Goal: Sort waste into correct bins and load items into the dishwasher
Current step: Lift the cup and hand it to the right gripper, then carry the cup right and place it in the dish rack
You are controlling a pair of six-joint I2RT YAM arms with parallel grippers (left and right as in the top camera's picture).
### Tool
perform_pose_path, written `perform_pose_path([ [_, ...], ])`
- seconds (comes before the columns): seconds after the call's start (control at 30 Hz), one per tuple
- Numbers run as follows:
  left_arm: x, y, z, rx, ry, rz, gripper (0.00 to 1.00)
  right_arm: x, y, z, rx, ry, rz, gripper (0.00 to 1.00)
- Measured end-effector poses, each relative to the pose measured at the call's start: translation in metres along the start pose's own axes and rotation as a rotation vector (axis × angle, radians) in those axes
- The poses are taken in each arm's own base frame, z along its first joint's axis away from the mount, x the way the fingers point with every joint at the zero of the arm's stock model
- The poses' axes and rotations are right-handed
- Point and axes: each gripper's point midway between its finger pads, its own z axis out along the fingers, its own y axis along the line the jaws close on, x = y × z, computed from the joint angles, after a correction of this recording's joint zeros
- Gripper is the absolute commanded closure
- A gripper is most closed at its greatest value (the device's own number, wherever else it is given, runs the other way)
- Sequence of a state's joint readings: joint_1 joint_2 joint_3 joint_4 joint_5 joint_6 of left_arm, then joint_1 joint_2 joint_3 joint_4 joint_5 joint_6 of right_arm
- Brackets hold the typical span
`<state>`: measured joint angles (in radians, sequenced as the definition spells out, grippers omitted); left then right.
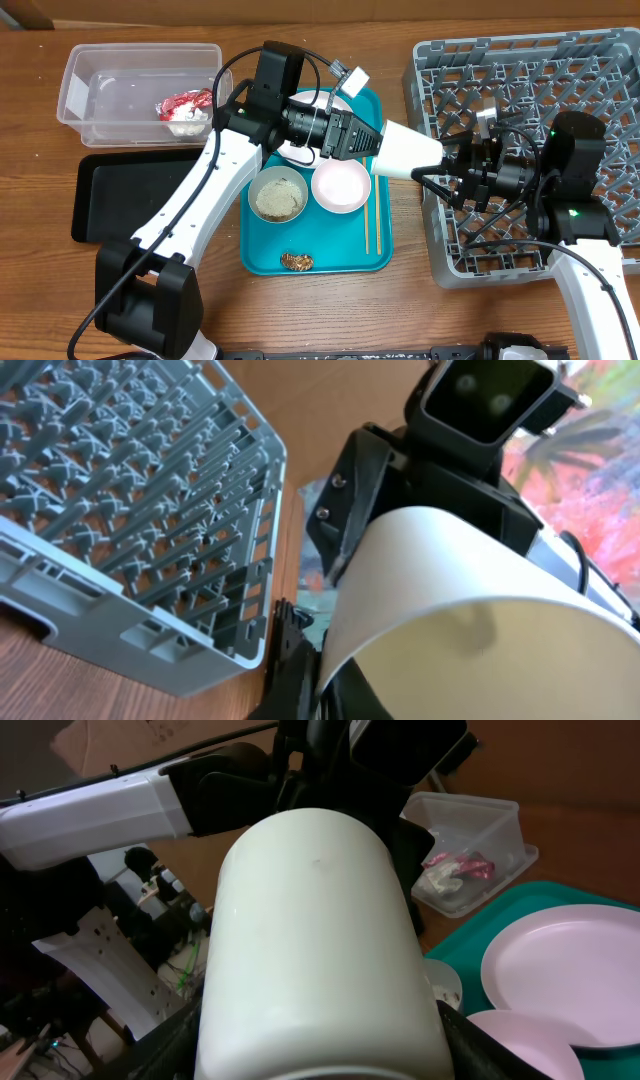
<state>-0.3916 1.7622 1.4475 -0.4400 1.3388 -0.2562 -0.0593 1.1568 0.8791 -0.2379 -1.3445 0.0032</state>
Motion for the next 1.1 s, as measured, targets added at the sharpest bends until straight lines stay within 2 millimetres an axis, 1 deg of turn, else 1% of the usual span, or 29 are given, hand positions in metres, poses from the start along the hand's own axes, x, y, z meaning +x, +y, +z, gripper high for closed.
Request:
perform_pose_path([
  [0.07, -0.001, 0.004, 0.000, -0.024, -0.006, -0.006, 0.52, 0.000, 0.001, 0.000, -0.004, 0.001, 0.001, 0.51],
  [0.1, -0.001, 0.007, 0.000, -0.040, -0.010, -0.011, 0.46, 0.001, 0.002, 0.000, -0.010, 0.002, 0.004, 0.52],
  [0.17, -0.002, 0.015, -0.001, -0.087, -0.019, -0.021, 0.41, 0.002, 0.002, 0.000, -0.013, 0.005, 0.019, 0.59],
  [0.23, -0.001, 0.026, -0.002, -0.146, -0.025, -0.040, 0.36, 0.007, -0.002, 0.000, 0.012, 0.013, 0.068, 0.66],
  [0.3, 0.003, 0.042, -0.005, -0.237, -0.029, -0.065, 0.32, 0.013, -0.010, 0.000, 0.060, 0.022, 0.123, 0.74],
  [0.37, 0.006, 0.060, -0.013, -0.340, -0.038, -0.098, 0.32, 0.019, -0.021, -0.001, 0.125, 0.032, 0.174, 0.78],
  [0.43, 0.011, 0.082, -0.028, -0.472, -0.047, -0.151, 0.32, 0.024, -0.031, -0.003, 0.189, 0.040, 0.203, 0.81],
  [0.47, 0.013, 0.093, -0.039, -0.538, -0.056, -0.178, 0.31, 0.026, -0.037, -0.005, 0.227, 0.043, 0.216, 0.85],
  [0.53, 0.018, 0.110, -0.065, -0.658, -0.077, -0.228, 0.31, 0.031, -0.049, -0.008, 0.308, 0.052, 0.250, 0.88],
  [0.6, 0.022, 0.120, -0.094, -0.765, -0.105, -0.267, 0.30, 0.038, -0.060, -0.014, 0.391, 0.067, 0.298, 0.88],
  [0.67, 0.024, 0.121, -0.123, -0.862, -0.133, -0.278, 0.28, 0.044, -0.069, -0.023, 0.498, 0.095, 0.360, 0.89],
  [0.73, 0.025, 0.116, -0.152, -0.962, -0.171, -0.279, 0.25, 0.043, -0.076, -0.037, 0.625, 0.125, 0.406, 0.89],
  [0.77, 0.025, 0.111, -0.165, -1.008, -0.188, -0.273, 0.24, 0.038, -0.079, -0.046, 0.701, 0.133, 0.418, 0.89],
  [0.87, 0.024, 0.096, -0.195, -1.124, -0.239, -0.244, 0.23, 0.010, -0.082, -0.078, 0.922, 0.120, 0.405, 0.89],
  [0.9, 0.023, 0.093, -0.201, -1.149, -0.251, -0.238, 0.23, 0.001, -0.082, -0.087, 0.974, 0.105, 0.397, 0.89],
  [0.97, 0.023, 0.085, -0.212, -1.194, -0.274, -0.226, 0.23, -0.018, -0.082, -0.116, 1.118, 0.075, 0.392, 0.89],
  [1.0, 0.023, 0.083, -0.216, -1.212, -0.279, -0.223, 0.24, -0.024, -0.082, -0.130, 1.181, 0.060, 0.393, 0.89],
  [1.03, 0.023, 0.083, -0.216, -1.215, -0.279, -0.222, 0.24, -0.027, -0.084, -0.144, 1.241, 0.052, 0.409, 0.89],
  [1.07, 0.024, 0.083, -0.218, -1.226, -0.280, -0.222, 0.24, -0.027, -0.087, -0.164, 1.317, 0.046, 0.438, 0.89],
  [1.1, 0.024, 0.083, -0.219, -1.234, -0.279, -0.223, 0.23, -0.027, -0.092, -0.178, 1.373, 0.040, 0.464, 0.89],
])
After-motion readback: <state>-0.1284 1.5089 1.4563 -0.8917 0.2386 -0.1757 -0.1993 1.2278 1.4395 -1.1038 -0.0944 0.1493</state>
